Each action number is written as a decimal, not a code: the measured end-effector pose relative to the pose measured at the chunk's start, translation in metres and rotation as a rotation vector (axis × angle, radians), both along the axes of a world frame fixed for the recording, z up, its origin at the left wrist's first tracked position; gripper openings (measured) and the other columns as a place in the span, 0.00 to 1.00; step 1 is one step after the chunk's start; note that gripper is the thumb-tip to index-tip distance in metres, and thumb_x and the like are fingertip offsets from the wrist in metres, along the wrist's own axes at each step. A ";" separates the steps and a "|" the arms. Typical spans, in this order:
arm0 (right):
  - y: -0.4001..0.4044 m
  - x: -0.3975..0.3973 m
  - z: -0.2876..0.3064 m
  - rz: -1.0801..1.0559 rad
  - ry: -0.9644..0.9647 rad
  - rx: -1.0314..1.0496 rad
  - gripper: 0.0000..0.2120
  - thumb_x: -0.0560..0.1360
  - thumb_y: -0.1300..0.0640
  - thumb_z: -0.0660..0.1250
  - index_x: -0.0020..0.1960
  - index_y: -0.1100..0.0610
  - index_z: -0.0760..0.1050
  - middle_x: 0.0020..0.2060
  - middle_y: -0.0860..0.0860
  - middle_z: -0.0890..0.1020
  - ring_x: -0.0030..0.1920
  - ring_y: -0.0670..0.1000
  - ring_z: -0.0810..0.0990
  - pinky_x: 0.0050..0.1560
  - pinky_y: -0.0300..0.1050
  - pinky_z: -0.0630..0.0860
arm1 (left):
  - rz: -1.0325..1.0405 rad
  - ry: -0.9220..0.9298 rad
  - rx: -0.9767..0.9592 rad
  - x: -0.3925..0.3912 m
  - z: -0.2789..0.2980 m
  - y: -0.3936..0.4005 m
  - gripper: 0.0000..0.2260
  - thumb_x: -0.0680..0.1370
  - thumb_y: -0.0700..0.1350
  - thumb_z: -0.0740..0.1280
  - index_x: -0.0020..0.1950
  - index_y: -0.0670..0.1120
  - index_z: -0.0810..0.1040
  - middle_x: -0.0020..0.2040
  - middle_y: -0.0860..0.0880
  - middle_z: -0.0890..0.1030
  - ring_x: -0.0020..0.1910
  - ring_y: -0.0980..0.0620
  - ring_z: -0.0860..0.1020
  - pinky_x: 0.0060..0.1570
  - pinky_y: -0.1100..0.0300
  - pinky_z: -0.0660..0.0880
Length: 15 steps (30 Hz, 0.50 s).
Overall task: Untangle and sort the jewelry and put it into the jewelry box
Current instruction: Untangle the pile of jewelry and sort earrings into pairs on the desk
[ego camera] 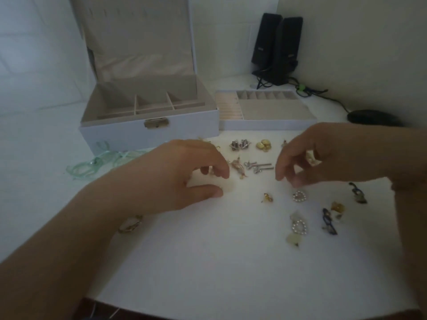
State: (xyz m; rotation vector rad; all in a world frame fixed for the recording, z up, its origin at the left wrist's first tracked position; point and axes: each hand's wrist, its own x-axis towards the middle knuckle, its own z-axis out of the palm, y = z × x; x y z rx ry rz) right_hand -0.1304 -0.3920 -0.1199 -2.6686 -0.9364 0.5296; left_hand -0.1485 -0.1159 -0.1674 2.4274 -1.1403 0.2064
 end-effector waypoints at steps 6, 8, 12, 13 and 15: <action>0.004 0.003 -0.007 -0.058 0.109 -0.171 0.08 0.67 0.47 0.74 0.43 0.41 0.78 0.36 0.37 0.81 0.35 0.41 0.76 0.43 0.40 0.75 | -0.041 -0.073 0.067 0.003 -0.006 -0.008 0.10 0.75 0.54 0.69 0.54 0.54 0.80 0.51 0.58 0.80 0.51 0.57 0.78 0.53 0.52 0.74; 0.007 0.003 -0.009 -0.059 0.117 -0.160 0.07 0.68 0.49 0.75 0.43 0.41 0.78 0.35 0.39 0.82 0.34 0.41 0.77 0.42 0.40 0.75 | -0.031 -0.059 0.091 0.004 -0.006 -0.005 0.10 0.75 0.55 0.67 0.54 0.54 0.80 0.51 0.58 0.80 0.50 0.58 0.78 0.52 0.52 0.74; 0.011 0.002 -0.010 -0.064 -0.009 -0.104 0.07 0.68 0.51 0.74 0.41 0.42 0.77 0.35 0.39 0.82 0.36 0.38 0.76 0.38 0.34 0.70 | -0.032 0.002 0.123 0.005 -0.005 -0.003 0.11 0.76 0.57 0.66 0.54 0.56 0.80 0.50 0.59 0.79 0.43 0.59 0.77 0.45 0.69 0.72; 0.013 0.003 -0.010 -0.074 -0.082 -0.064 0.07 0.69 0.51 0.74 0.41 0.42 0.77 0.35 0.39 0.81 0.37 0.37 0.76 0.38 0.33 0.68 | -0.034 0.010 0.127 0.005 -0.005 -0.003 0.10 0.76 0.57 0.66 0.54 0.56 0.80 0.49 0.59 0.79 0.41 0.59 0.76 0.43 0.72 0.70; 0.020 0.002 -0.010 -0.108 -0.235 0.049 0.07 0.69 0.50 0.74 0.42 0.43 0.77 0.33 0.40 0.80 0.38 0.35 0.75 0.36 0.30 0.67 | -0.037 0.021 0.138 0.005 -0.005 -0.003 0.08 0.76 0.55 0.66 0.52 0.55 0.80 0.47 0.59 0.78 0.40 0.59 0.75 0.42 0.73 0.69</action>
